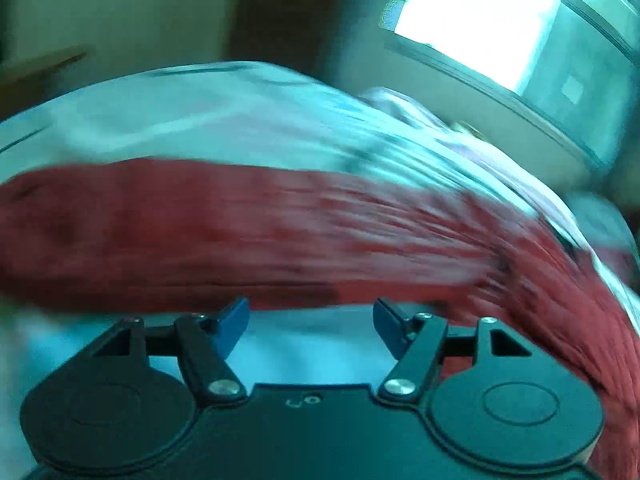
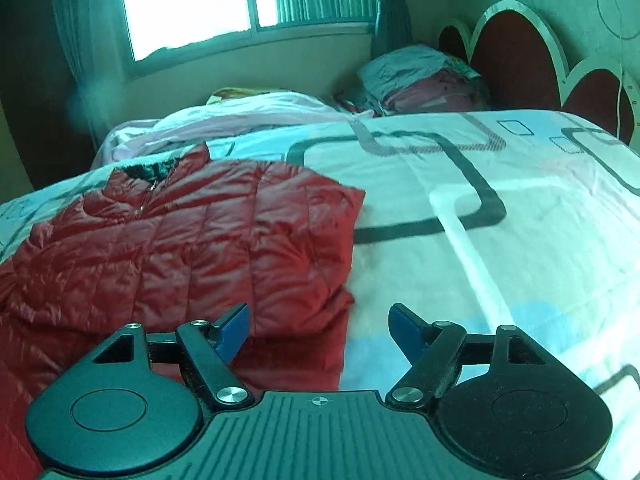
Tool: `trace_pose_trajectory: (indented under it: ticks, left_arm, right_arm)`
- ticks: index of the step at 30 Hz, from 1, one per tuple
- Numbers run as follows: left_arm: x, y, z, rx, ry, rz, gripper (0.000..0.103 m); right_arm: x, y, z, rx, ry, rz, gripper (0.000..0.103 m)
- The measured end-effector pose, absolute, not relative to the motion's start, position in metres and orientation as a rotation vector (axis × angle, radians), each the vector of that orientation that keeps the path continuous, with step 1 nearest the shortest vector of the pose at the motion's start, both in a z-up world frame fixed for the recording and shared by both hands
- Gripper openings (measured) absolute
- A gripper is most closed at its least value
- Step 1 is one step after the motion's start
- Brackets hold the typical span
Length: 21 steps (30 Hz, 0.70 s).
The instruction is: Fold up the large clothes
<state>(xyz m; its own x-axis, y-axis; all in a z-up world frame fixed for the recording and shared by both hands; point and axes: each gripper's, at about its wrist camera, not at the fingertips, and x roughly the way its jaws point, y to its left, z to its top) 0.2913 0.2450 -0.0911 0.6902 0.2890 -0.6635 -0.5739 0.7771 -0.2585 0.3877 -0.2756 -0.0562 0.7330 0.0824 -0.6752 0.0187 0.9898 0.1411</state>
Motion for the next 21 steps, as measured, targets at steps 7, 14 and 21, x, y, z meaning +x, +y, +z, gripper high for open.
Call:
trace_pose_trajectory:
  ticks: [7, 14, 21]
  left_arm:
    - [0.2, 0.326, -0.099, -0.748, 0.523, 0.732, 0.062]
    - [0.189, 0.362, -0.108, -0.944, 0.376, 0.785, 0.051]
    - [0.199, 0.376, -0.097, -0.91, 0.335, 0.731, 0.004]
  right_arm:
    - [0.393, -0.254, -0.051, 0.127, 0.754, 0.07, 0.076]
    - [0.402, -0.239, -0.043, 0.133, 0.732, 0.049, 0.076]
    - [0.404, -0.254, -0.044, 0.176, 0.76, -0.023, 0.042]
